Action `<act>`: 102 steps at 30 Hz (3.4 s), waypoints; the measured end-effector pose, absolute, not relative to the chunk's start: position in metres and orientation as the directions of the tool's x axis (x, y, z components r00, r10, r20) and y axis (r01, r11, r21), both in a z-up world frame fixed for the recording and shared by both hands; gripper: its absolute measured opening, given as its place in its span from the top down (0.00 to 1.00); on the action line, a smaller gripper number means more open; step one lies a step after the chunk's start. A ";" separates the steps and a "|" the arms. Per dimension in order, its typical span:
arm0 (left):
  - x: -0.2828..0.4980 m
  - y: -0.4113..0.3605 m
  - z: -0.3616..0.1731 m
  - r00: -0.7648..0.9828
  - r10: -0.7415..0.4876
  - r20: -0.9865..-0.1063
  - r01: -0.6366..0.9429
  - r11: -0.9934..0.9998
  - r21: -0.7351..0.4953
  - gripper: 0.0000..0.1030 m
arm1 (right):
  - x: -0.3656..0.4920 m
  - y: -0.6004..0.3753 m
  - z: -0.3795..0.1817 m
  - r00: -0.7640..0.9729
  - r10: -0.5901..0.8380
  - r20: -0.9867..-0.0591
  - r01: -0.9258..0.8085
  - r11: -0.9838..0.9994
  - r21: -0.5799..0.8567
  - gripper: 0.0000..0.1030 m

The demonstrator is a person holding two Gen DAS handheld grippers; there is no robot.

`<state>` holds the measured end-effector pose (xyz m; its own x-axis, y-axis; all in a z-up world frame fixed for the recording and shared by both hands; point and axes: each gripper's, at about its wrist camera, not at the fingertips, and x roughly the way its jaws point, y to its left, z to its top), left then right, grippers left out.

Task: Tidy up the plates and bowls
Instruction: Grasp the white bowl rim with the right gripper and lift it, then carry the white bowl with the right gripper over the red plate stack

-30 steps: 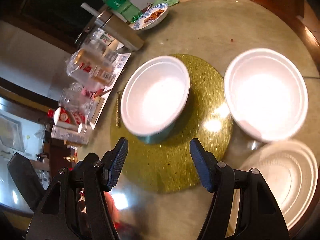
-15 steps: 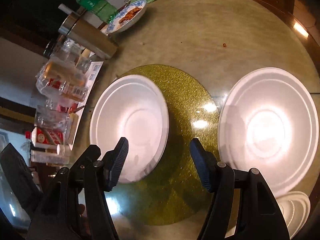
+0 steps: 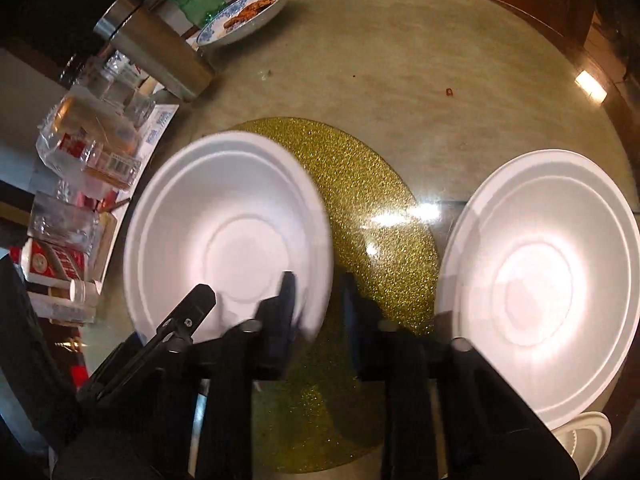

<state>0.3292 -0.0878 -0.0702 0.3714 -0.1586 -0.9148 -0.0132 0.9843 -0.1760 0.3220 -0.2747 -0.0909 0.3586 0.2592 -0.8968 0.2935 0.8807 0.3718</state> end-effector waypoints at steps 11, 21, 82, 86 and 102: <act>0.311 -0.083 -0.064 0.389 -0.147 -0.909 0.005 0.988 -0.157 0.88 | 0.303 -0.263 -0.079 0.384 0.261 -0.886 0.244 0.897 0.370 0.89; 0.248 -0.046 -0.034 0.454 -0.139 -0.880 -0.030 0.985 -0.171 0.87 | 0.249 -0.223 -0.043 0.439 0.253 -0.862 0.153 0.925 0.349 0.89; 0.015 0.079 -0.024 0.633 -0.039 -0.773 -0.116 0.983 -0.145 0.87 | 0.023 -0.079 -0.031 0.571 0.351 -0.742 -0.120 0.930 0.347 0.88; 0.011 0.085 -0.022 0.638 -0.037 -0.769 -0.125 0.981 -0.151 0.87 | 0.020 -0.073 -0.028 0.575 0.357 -0.736 -0.140 0.930 0.341 0.88; -0.013 0.128 -0.011 0.670 0.025 -0.742 -0.220 0.961 -0.167 0.87 | 0.015 -0.027 -0.014 0.571 0.413 -0.709 -0.261 0.911 0.320 0.88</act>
<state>-0.0132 0.1276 -0.0112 0.6704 0.0245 -0.7416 -0.2199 0.9611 -0.1669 0.0148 -0.0267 -0.0135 0.5713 0.4132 -0.7091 -0.2610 0.9106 0.3204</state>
